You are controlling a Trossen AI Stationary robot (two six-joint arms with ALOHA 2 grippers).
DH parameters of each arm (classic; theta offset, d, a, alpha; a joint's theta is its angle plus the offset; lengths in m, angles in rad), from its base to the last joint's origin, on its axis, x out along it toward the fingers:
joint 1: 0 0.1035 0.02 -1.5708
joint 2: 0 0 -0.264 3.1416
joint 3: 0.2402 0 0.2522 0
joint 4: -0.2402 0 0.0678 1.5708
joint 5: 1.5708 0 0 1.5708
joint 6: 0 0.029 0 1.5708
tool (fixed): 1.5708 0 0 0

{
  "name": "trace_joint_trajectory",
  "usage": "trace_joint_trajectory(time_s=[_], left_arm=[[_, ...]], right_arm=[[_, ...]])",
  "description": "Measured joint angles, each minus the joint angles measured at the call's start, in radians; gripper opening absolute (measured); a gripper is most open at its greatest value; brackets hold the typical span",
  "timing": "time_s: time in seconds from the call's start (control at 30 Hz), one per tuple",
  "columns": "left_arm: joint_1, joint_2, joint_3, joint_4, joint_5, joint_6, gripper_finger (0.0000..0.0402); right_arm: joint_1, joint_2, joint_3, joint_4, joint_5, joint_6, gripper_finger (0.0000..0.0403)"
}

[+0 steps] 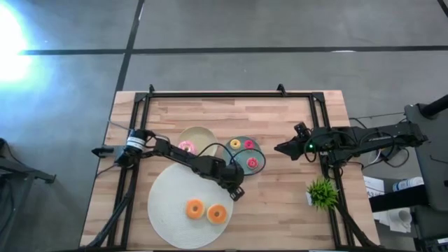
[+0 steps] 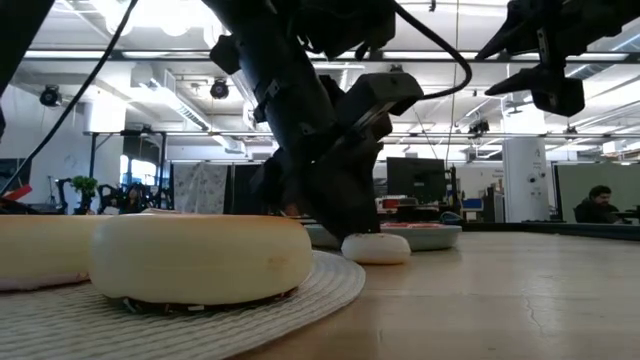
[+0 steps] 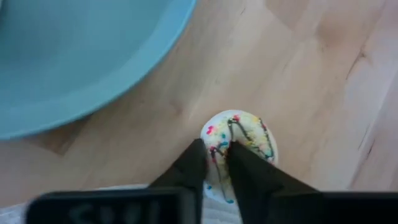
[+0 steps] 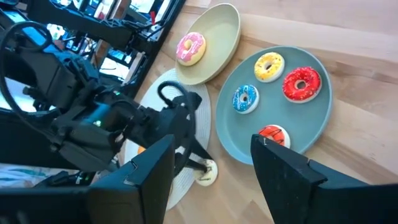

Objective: Pick & Place donuts
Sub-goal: Put the small white donut on the blue plate, then put the big violet donut on the brown plate

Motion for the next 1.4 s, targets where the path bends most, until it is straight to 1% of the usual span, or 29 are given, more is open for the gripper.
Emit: trace_joint_trajectory(time_s=[0.03, 0.1, 0.27, 0.4, 0.47, 0.6, 0.7, 0.8, 0.93, 1.07, 1.17, 1.27, 1.4], left_arm=[[-0.001, 0.0, 0.001, 0.002, -0.007, 0.011, 0.0023], [0.001, 0.0, 0.004, 0.013, -0.019, 0.017, 0.0009], [0.013, -0.002, 0.069, 0.0, -0.051, 0.033, 0.0002], [0.036, -0.009, 0.174, -0.119, -0.146, 0.096, 0.0001], [0.057, -0.009, 0.2, -0.164, -0.189, 0.117, 0.0001], [0.105, -0.004, 0.189, -0.22, -0.253, 0.121, 0.0001], [0.132, -0.004, 0.166, -0.21, -0.248, 0.12, 0.0001], [0.144, -0.004, 0.147, -0.201, -0.197, 0.115, 0.0014], [0.146, -0.004, 0.129, -0.186, -0.156, 0.08, 0.0049], [0.146, -0.004, 0.126, -0.188, -0.155, 0.072, 0.0087], [0.146, -0.005, 0.146, -0.209, -0.155, 0.081, 0.0109], [0.146, -0.013, 0.188, -0.292, -0.155, 0.106, 0.0119], [0.13, -0.03, 0.256, -0.421, -0.162, 0.174, 0.0121]], right_arm=[[0.0, 0.0, 0.0, -0.006, 0.0, 0.0, 0.0203], [0.0, 0.0, 0.0, -0.015, 0.0, 0.0, 0.0203], [0.0, -0.003, 0.0, -0.016, 0.0, 0.001, 0.0203], [0.001, -0.009, -0.001, -0.016, 0.001, 0.001, 0.0203], [0.001, -0.012, -0.001, -0.017, 0.001, 0.001, 0.0203], [0.001, -0.015, -0.001, -0.017, 0.001, 0.001, 0.0203], [0.001, -0.015, -0.001, -0.017, 0.002, 0.0, 0.0203], [0.001, -0.015, -0.001, -0.017, 0.003, -0.002, 0.0203], [0.001, -0.014, -0.001, -0.017, 0.005, -0.003, 0.0203], [0.001, -0.015, -0.001, -0.024, 0.011, -0.003, 0.0203], [0.001, -0.014, -0.001, -0.046, 0.015, -0.004, 0.0203], [0.001, -0.015, -0.002, -0.051, 0.015, -0.003, 0.0203], [0.001, -0.014, -0.002, -0.056, 0.015, -0.003, 0.0203]])
